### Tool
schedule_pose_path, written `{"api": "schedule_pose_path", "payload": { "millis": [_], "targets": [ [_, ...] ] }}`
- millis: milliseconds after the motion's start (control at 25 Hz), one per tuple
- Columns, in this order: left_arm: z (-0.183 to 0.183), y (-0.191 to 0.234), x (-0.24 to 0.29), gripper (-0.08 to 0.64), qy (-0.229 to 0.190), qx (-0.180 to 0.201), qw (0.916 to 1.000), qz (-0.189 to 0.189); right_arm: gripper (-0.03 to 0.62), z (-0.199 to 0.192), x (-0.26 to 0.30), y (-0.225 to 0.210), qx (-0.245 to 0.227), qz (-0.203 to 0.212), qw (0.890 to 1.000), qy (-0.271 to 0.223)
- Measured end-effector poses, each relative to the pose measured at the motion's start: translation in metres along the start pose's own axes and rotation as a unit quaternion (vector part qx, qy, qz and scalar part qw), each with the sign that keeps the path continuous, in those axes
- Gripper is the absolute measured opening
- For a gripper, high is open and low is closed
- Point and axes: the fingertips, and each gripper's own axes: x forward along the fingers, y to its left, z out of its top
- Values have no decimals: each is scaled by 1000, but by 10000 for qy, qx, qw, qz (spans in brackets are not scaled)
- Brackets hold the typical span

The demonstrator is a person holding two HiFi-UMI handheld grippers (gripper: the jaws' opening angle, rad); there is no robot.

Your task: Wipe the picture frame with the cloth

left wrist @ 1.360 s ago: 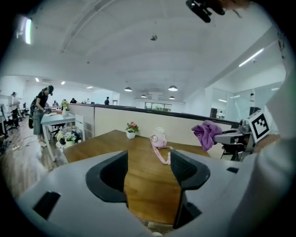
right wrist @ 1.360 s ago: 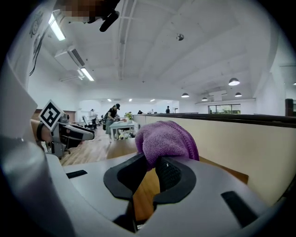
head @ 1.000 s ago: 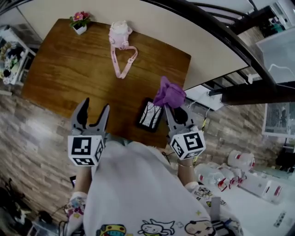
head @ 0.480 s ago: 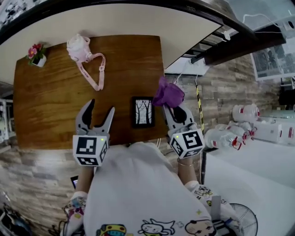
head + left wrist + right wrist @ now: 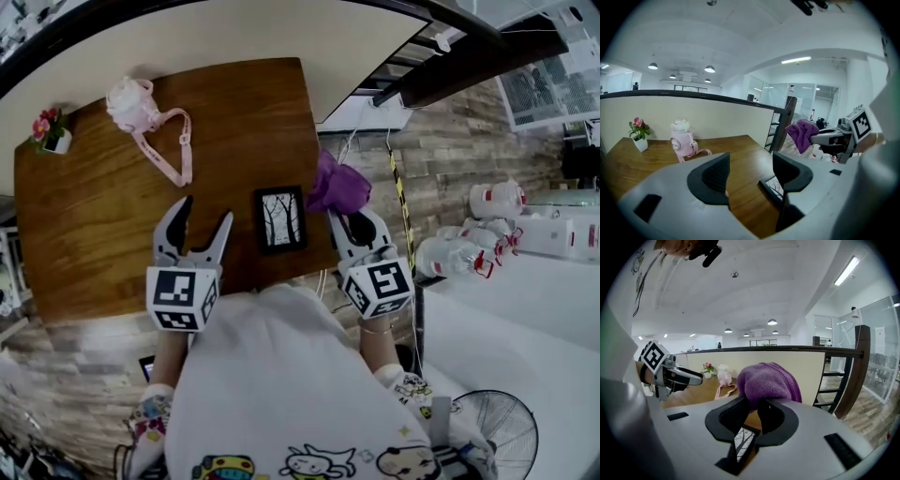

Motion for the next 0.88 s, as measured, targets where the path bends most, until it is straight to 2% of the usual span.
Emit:
{"api": "schedule_pose_path", "payload": {
  "millis": [560,880],
  "targets": [
    [-39,-32,30,262,567,-68,9975,-416,46,-29,15,7,24,330,9989,336],
    [-80,-46,50,262,1035,-287,9920,-663,46,-57,20,8,171,394,9973,591]
  ]
}}
